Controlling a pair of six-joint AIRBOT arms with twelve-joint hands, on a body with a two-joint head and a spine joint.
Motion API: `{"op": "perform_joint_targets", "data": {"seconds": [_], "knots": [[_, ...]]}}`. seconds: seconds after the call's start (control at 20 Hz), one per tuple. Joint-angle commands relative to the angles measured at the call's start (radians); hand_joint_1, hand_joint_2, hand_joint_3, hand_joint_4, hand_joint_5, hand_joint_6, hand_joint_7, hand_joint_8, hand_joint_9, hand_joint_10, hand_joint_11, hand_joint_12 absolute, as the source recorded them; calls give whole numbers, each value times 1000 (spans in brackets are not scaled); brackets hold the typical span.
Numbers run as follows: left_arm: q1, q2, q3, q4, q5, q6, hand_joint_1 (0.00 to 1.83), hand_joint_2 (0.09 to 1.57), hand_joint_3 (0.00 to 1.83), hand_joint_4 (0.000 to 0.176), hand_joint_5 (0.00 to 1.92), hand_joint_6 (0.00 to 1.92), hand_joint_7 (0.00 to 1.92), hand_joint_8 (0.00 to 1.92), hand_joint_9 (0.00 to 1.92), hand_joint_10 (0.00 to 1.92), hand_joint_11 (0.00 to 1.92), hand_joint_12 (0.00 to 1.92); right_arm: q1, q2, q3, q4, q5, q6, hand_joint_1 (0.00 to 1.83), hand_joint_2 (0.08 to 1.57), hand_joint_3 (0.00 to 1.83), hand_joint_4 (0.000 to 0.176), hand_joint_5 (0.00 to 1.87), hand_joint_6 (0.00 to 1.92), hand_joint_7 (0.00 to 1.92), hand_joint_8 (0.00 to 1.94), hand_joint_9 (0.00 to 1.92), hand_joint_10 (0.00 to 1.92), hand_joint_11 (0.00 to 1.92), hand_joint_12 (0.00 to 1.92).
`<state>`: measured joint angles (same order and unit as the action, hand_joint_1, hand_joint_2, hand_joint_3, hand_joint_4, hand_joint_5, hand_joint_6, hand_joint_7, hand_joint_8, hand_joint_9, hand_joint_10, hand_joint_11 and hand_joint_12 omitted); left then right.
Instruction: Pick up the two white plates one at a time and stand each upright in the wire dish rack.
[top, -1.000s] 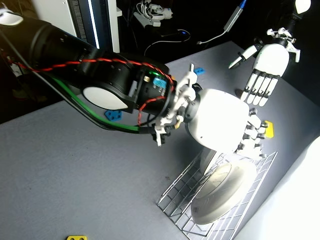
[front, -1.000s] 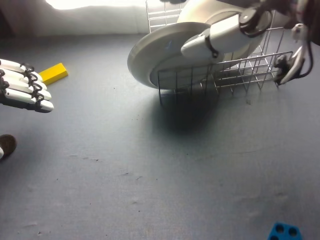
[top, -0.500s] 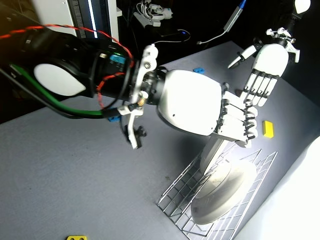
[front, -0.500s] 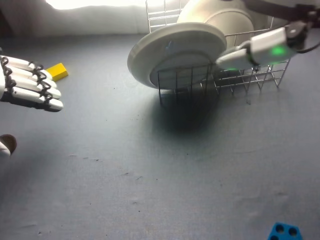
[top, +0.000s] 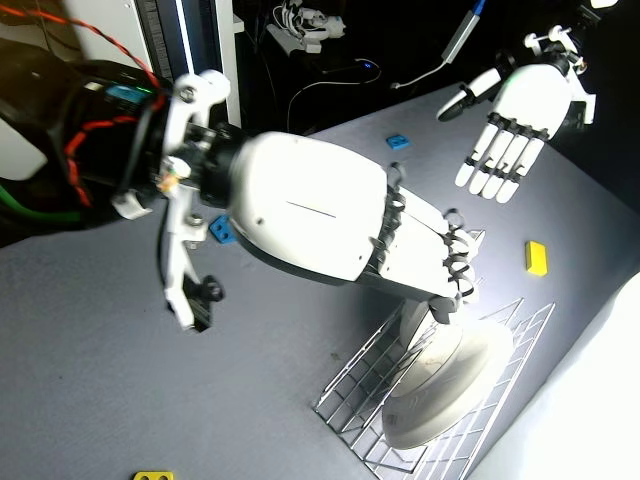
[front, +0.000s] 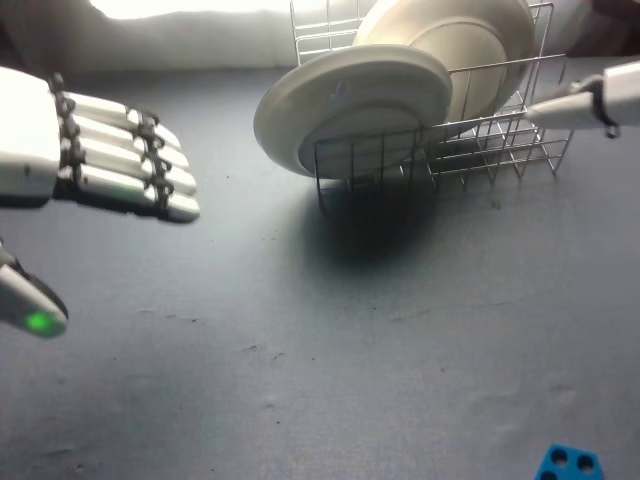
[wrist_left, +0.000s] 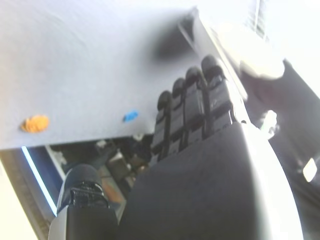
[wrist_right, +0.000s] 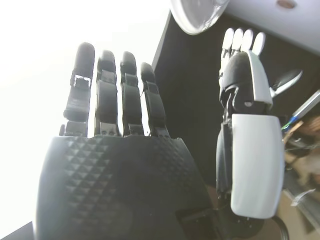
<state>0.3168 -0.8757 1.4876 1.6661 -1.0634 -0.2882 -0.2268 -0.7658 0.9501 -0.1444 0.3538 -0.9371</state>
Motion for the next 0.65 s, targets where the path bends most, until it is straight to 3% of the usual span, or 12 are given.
{"op": "perform_joint_targets", "data": {"seconds": [0.0,0.05,0.25,0.35,0.4,0.45,0.5,0.55,0.6], "knots": [[-7,15,-11,-64,0,-6,0,1074,3,0,259,9,288,12,259,14,0,467,4,16,-2,-8,129,-1,562,1107,6,0,283,17,362,16,326,28,0,964],[-8,17,-24,-60,6,-7,0,1075,1,0,310,10,344,13,298,12,0,527,-2,29,-2,-9,133,1,495,1126,11,0,274,9,352,8,330,25,0,972],[-14,15,-23,-1,18,-6,0,1161,2,0,595,13,695,20,615,44,81,961,-5,68,-22,-9,134,0,609,1103,0,0,463,39,547,48,500,74,0,1178],[-11,14,-20,0,18,-1,0,1204,4,0,677,26,792,50,700,104,90,1185,-4,78,-36,-10,145,0,683,1076,1,0,656,44,691,153,517,467,34,1413],[-7,14,-19,1,18,-1,0,1248,0,0,724,41,812,159,628,424,104,1288,-2,78,-38,-10,152,0,729,1091,3,0,725,122,622,611,465,926,109,1623],[-2,14,-16,1,18,-1,0,1309,7,0,742,150,657,670,506,884,127,1450,-1,78,-40,-10,164,1,662,1147,7,0,554,836,491,1183,401,1405,224,1844],[0,12,-12,1,19,-1,0,1353,4,0,516,959,550,1128,482,1173,186,1560,-1,78,-43,-10,182,3,602,1201,7,0,424,1283,433,1528,383,1697,325,1906],[0,12,-11,1,20,-1,153,1402,5,0,487,1475,506,1504,456,1684,322,1849,-1,78,-47,-10,196,5,569,1272,11,0,395,1589,459,1808,458,1876,491,1918],[-2,12,-11,0,20,-1,233,1440,6,0,525,1717,546,1746,542,1874,498,1907,-1,78,-50,-10,201,7,584,1329,15,0,456,1847,577,1914,594,1912,654,1920]]}}
